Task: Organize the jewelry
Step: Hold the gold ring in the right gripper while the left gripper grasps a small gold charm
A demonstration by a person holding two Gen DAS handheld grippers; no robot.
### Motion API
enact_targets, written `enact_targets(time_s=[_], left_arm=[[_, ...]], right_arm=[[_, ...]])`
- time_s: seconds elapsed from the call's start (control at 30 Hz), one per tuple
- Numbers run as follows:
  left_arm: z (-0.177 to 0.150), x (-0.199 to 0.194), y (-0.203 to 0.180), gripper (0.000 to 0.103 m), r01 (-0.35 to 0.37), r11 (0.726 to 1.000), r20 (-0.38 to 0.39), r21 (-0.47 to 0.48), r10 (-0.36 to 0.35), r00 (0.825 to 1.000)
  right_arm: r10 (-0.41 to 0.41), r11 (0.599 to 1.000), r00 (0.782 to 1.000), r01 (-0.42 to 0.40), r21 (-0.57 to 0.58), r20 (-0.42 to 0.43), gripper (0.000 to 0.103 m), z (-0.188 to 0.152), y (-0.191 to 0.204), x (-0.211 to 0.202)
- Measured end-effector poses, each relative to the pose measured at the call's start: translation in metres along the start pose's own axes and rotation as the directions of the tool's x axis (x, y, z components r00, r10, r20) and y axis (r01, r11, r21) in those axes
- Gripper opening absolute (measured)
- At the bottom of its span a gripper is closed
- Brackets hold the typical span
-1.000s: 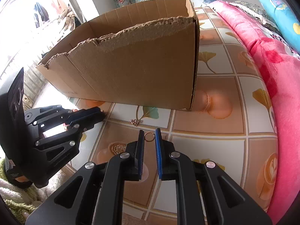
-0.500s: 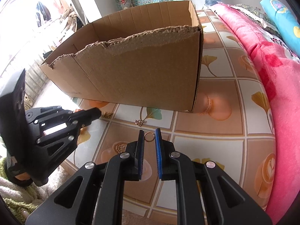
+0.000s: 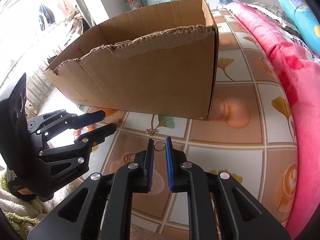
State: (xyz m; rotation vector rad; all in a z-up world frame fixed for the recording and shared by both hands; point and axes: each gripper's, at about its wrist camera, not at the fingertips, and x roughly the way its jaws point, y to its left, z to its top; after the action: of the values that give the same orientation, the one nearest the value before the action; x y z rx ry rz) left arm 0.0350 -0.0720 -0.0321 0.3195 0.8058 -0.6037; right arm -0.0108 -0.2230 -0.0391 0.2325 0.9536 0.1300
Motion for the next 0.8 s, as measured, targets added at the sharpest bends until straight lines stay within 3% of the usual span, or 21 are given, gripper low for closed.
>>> enact_targets(time_s=[0.2,0.33,0.4,0.8], left_arm=[[0.0021,0.0111,-0.0003,0.027,-0.005,1.0,-0.02,-0.013,0.004,1.0],[0.003,0.0117,-0.0032,0.01,0.005,1.0,-0.008,0.003,-0.005,1.0],[0.0027,0.0114,-0.0044,0.007,0.013,1.0,-0.003,0.016,-0.013,1.0],[-0.0036,0.0064,-0.0032,0.0,0.034,0.999,-0.004,0.014,-0.034,0.999]], right_arm=[[0.0,1.0,1.0,0.0,0.008,-0.002,0.012,-0.0007,-0.0016,0.0018],[0.0,1.0,1.0,0.0,0.012,-0.004,0.012,-0.0006,-0.0028,0.0025],[0.0,1.0,1.0,0.0,0.013,-0.005,0.012,-0.0005,-0.0034,0.0026],[0.003,1.0,1.0,-0.003,0.007,0.014,0.012,0.0008,0.0025,-0.0043]])
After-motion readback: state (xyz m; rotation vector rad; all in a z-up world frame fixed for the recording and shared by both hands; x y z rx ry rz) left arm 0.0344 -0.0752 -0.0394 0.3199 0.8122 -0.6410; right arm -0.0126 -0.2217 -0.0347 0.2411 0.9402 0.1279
